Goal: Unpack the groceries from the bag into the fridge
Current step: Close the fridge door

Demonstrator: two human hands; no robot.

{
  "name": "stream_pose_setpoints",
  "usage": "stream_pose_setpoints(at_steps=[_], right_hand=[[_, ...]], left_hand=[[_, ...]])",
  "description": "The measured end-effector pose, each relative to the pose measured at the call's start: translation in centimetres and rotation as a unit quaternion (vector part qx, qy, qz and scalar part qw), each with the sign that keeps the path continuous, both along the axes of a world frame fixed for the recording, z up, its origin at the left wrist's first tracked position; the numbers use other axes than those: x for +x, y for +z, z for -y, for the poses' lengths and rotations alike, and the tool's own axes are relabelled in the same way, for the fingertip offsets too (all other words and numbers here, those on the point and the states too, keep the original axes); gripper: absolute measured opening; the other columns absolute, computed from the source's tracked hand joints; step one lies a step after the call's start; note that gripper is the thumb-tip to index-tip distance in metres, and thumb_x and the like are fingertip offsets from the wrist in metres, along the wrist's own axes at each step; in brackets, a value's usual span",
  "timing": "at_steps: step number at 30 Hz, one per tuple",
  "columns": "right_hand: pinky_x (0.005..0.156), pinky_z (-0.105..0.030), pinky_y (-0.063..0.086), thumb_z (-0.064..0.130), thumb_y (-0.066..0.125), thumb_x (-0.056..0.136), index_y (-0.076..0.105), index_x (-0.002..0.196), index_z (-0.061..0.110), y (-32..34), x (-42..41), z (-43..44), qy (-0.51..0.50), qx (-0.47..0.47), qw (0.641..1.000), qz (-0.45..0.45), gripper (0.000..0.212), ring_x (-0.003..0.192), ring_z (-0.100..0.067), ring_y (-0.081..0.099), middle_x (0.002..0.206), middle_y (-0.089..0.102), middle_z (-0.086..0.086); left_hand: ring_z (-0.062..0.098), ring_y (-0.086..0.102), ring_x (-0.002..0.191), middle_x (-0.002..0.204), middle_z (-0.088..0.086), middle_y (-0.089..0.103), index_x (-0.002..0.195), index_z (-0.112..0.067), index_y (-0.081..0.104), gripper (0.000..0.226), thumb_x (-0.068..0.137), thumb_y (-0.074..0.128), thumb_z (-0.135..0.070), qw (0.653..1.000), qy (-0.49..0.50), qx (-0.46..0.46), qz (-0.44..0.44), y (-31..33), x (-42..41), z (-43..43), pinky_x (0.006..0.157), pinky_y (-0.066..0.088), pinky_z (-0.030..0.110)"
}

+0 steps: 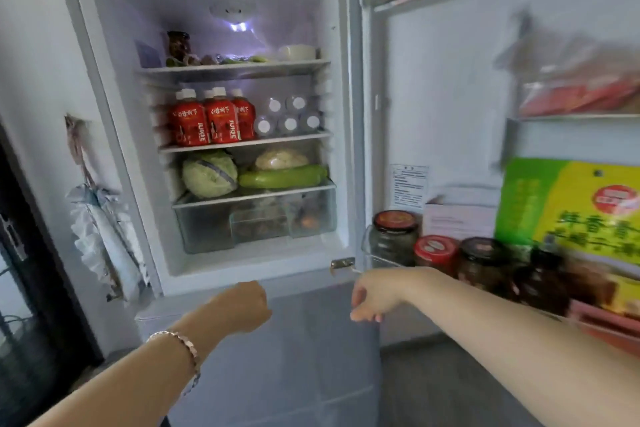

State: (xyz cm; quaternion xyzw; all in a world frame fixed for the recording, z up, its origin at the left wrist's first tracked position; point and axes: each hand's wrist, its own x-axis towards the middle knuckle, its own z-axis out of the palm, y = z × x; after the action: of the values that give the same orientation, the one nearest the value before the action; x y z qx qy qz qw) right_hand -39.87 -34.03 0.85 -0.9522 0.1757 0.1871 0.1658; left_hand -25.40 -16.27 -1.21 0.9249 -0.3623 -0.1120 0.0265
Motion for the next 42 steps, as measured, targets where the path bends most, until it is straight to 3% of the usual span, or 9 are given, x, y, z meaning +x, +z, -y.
stream_pose_setpoints(at_steps=[3,7,16,19,21,24,29,36,42], right_hand=[[0.089,-0.033,0.051,0.035,0.053,0.089,0.066,0.101,0.009,-0.7,-8.1,1.5,-0.047,-0.012,0.999,0.006,0.031,0.067,-0.008,0.06,0.092,0.069,-0.003],[0.067,-0.026,0.048,0.038,0.053,0.089,0.068,0.096,0.008,-1.2,-20.0,4.7,-0.169,-0.004,0.984,0.047,0.034,0.067,-0.01,0.059,0.083,0.067,0.0],[0.046,-0.022,0.036,0.027,0.053,0.088,0.046,0.061,0.012,-3.5,-38.8,15.4,-0.417,-0.044,0.896,0.144,0.032,0.055,-0.02,0.052,0.06,0.053,-0.004],[0.074,-0.03,0.045,0.027,0.053,0.092,0.061,0.102,0.006,-3.1,-40.8,18.1,-0.416,-0.03,0.876,0.243,0.025,0.098,-0.029,0.058,0.101,0.06,-0.012],[0.096,-0.032,0.04,0.022,0.053,0.094,0.04,0.137,0.004,-2.4,-41.0,19.5,-0.405,0.028,0.859,0.31,0.049,0.121,-0.031,0.049,0.135,0.049,-0.014],[0.107,-0.038,0.036,0.011,0.056,0.091,0.028,0.145,0.007,-1.8,-40.0,21.0,-0.375,0.124,0.837,0.379,0.061,0.128,-0.029,0.044,0.142,0.043,-0.014],[0.105,-0.039,0.037,-0.003,0.059,0.085,0.028,0.145,0.007,-3.0,-39.0,21.5,-0.377,0.184,0.792,0.443,0.069,0.126,-0.028,0.046,0.139,0.045,-0.015],[0.096,-0.033,0.042,0.005,0.07,0.079,0.048,0.13,0.01,-4.4,-40.8,16.5,-0.328,0.123,0.795,0.496,0.056,0.11,-0.023,0.056,0.115,0.059,-0.007],[0.071,-0.004,0.044,0.004,0.074,0.075,0.058,0.09,0.028,-6.1,-40.5,7.6,-0.237,0.113,0.766,0.587,0.033,0.079,-0.006,0.061,0.083,0.066,0.014]], left_hand=[[0.023,0.059,0.09,0.095,0.009,0.061,0.082,-0.014,0.056,0.016,0.091,0.044,-0.022,0.998,-0.052,0.03,0.01,-0.7,-6.1,2.2,0.078,0.046,0.03],[0.025,0.052,0.118,0.127,0.006,0.056,0.117,-0.014,0.057,0.032,0.094,0.042,-0.03,0.993,-0.106,0.029,0.03,-2.4,-13.7,5.9,0.096,0.043,0.034],[0.025,0.049,0.123,0.133,0.005,0.051,0.129,-0.014,0.048,0.039,0.095,0.04,-0.032,0.989,-0.128,0.029,0.07,-4.7,-27.1,12.8,0.096,0.041,0.034],[0.026,0.051,0.121,0.132,0.005,0.052,0.128,-0.015,0.049,0.036,0.097,0.038,-0.029,0.992,-0.099,0.036,0.069,-5.6,-29.3,13.9,0.096,0.042,0.036],[0.024,0.051,0.121,0.132,0.003,0.053,0.127,-0.018,0.051,0.035,0.097,0.037,-0.029,0.994,-0.074,0.034,0.07,-5.9,-30.5,13.8,0.097,0.041,0.035],[0.022,0.053,0.119,0.129,0.0,0.054,0.121,-0.02,0.055,0.033,0.094,0.037,-0.028,0.997,-0.028,0.032,0.057,-6.3,-31.5,12.2,0.094,0.042,0.031],[0.022,0.054,0.117,0.127,-0.001,0.055,0.119,-0.021,0.055,0.032,0.095,0.034,-0.025,0.996,0.048,0.044,0.065,-6.2,-31.7,8.3,0.091,0.042,0.029],[0.022,0.054,0.113,0.125,-0.002,0.055,0.115,-0.021,0.058,0.03,0.095,0.036,-0.025,0.996,0.075,0.041,0.032,-7.3,-31.1,4.8,0.095,0.043,0.032],[0.021,0.054,0.113,0.123,-0.002,0.056,0.114,-0.019,0.058,0.029,0.095,0.037,-0.027,0.993,0.095,0.053,0.033,-8.2,-27.7,-1.0,0.099,0.042,0.034]])
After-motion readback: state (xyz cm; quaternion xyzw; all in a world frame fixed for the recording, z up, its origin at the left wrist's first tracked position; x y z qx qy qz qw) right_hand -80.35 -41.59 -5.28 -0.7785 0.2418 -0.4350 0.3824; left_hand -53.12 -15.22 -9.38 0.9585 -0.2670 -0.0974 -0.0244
